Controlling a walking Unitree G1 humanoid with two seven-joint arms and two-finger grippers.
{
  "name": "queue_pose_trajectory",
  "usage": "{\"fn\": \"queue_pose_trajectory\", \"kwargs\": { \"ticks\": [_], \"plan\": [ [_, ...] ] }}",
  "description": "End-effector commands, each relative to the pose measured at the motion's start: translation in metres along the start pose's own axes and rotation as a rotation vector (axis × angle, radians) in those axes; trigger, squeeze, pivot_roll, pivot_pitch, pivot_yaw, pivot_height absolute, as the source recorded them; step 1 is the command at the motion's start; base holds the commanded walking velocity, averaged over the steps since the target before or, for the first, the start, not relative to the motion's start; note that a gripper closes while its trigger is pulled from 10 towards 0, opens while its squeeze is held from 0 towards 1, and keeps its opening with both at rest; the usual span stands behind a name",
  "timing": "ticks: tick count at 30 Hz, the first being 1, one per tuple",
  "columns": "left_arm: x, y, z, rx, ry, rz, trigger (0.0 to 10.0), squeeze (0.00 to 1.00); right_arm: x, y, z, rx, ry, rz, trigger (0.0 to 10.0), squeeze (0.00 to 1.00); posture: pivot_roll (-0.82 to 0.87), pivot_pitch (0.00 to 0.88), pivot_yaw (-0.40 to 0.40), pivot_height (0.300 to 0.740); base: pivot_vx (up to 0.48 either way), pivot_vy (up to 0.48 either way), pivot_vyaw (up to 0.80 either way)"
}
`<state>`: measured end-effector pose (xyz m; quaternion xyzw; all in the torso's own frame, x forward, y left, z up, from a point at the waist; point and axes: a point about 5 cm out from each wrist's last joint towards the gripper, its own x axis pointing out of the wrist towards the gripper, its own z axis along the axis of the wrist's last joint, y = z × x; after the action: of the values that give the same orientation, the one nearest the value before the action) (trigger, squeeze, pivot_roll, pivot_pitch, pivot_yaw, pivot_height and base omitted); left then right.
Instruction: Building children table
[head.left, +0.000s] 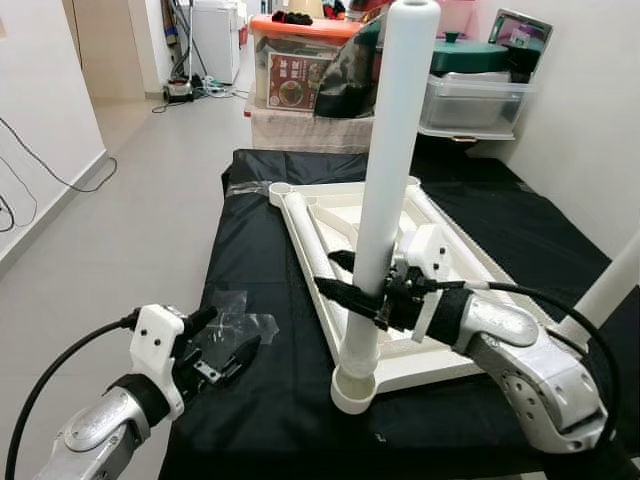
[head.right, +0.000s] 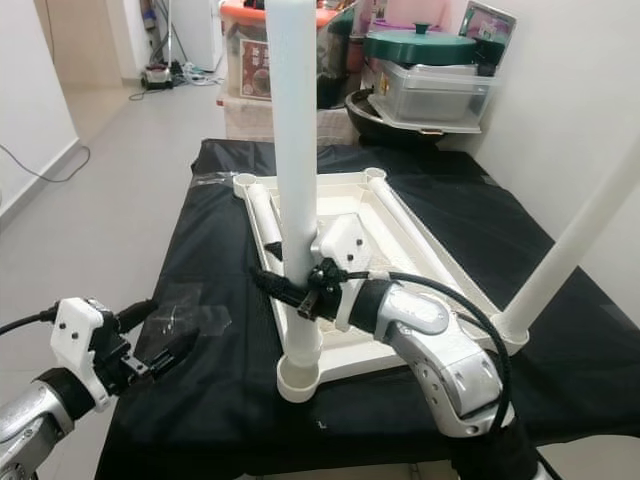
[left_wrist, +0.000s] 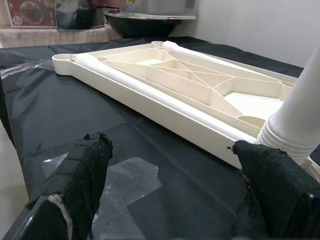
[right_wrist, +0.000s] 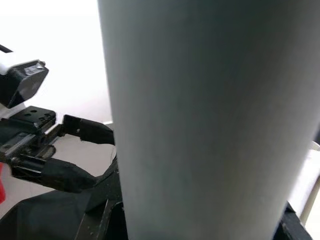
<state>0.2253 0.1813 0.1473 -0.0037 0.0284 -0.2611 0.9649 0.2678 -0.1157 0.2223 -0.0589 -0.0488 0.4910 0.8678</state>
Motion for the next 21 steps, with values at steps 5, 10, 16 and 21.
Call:
{"fn": "queue_pose_trajectory", "kwargs": {
  "ticks": [5, 10, 16, 21],
  "plan": [
    [0.0, 0.004, 0.003, 0.016, -0.005, -0.003, 10.0, 0.0, -0.004, 0.014, -0.006, 0.019, 0.015, 0.068, 10.0, 0.0, 0.09, 0.0, -0.097, 0.74, 0.0, 0.0, 0.0],
    [0.0, 0.005, 0.004, 0.02, -0.009, -0.001, 10.0, 0.0, -0.006, 0.016, -0.014, 0.015, 0.042, 0.078, 10.0, 0.0, 0.09, 0.0, -0.101, 0.74, 0.0, 0.0, 0.0],
    [0.001, 0.004, 0.005, 0.017, -0.015, 0.0, 10.0, 0.0, -0.008, 0.017, -0.022, 0.016, 0.069, 0.081, 10.0, 0.0, 0.09, 0.0, -0.104, 0.74, 0.0, 0.0, 0.0],
    [0.001, 0.004, 0.006, 0.009, -0.022, 0.003, 10.0, 0.0, -0.009, 0.017, -0.027, 0.057, 0.071, 0.082, 10.0, 0.0, 0.1, 0.0, -0.105, 0.74, 0.0, 0.0, 0.0]
  ]
}}
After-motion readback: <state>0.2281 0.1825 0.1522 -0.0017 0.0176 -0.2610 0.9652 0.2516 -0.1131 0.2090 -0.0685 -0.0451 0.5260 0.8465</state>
